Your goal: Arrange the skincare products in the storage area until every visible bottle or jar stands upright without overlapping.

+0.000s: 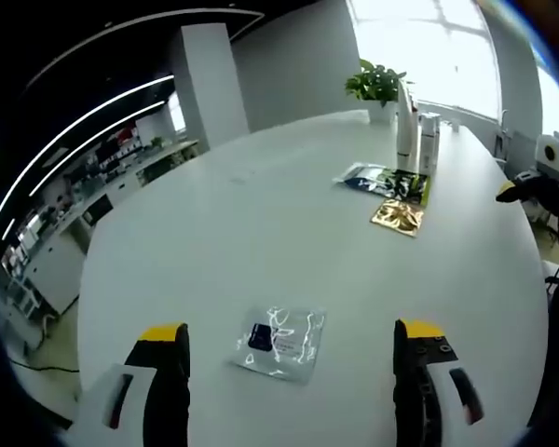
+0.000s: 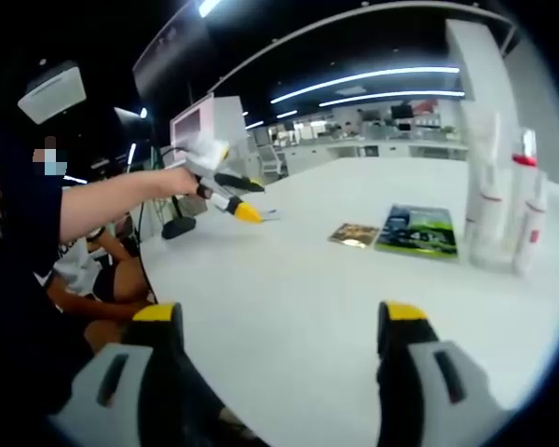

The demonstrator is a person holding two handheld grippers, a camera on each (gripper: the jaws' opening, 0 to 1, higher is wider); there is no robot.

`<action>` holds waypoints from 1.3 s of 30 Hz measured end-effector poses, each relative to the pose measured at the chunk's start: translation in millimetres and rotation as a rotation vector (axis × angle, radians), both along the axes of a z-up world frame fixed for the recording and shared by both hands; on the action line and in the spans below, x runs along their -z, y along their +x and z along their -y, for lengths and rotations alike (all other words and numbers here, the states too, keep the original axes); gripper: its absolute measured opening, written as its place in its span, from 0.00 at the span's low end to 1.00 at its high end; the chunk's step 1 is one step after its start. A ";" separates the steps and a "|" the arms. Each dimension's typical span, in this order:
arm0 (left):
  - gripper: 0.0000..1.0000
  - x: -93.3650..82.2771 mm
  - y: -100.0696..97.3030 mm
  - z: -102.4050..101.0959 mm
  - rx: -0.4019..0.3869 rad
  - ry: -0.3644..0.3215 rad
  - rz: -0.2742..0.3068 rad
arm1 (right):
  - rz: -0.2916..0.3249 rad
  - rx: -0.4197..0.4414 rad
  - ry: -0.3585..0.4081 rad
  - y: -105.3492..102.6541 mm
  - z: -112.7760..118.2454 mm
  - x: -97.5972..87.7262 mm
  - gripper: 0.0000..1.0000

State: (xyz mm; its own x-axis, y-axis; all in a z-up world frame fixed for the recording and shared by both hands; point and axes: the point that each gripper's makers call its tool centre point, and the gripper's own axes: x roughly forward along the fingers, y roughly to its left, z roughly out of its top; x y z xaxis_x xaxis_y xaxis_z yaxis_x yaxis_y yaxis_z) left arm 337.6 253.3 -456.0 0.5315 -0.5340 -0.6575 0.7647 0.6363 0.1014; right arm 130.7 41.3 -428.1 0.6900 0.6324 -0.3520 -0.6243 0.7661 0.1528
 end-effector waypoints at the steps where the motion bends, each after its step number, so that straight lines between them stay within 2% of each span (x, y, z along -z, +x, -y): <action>1: 0.83 0.8 0.0 -0.7 0.003 0.003 -0.007 | -0.001 0.001 0.000 -0.1 0.1 0.0 0.86; 6: 0.79 0.6 2.8 0.4 0.027 -0.018 -0.016 | -0.001 0.001 -0.001 -1.3 -0.8 0.3 0.86; 9: 0.78 4.4 5.8 -4.6 0.026 0.006 -0.031 | -0.004 0.002 -0.002 -2.0 -0.7 0.9 0.86; 13: 0.78 5.5 6.5 -5.3 0.023 -0.002 -0.052 | -0.006 0.006 -0.005 -2.7 0.7 1.8 0.86; 16: 0.74 9.6 5.9 -4.5 0.050 0.012 -0.060 | -0.010 0.006 -0.009 -3.7 1.0 3.1 0.86; 21: 0.69 18.4 6.5 -6.4 0.066 0.027 -0.121 | -0.008 0.007 -0.013 -4.9 1.2 2.1 0.86; 28: 0.69 23.4 8.4 -7.0 0.069 0.024 -0.177 | -0.008 0.018 -0.011 -4.5 3.6 1.7 0.86; 35: 0.68 24.2 10.2 -6.6 0.074 0.019 -0.219 | -0.012 0.021 -0.008 -4.9 3.7 2.3 0.86; 39: 0.63 22.3 13.6 -8.2 0.072 0.017 -0.231 | -0.009 0.026 -0.006 -4.5 4.3 1.6 0.86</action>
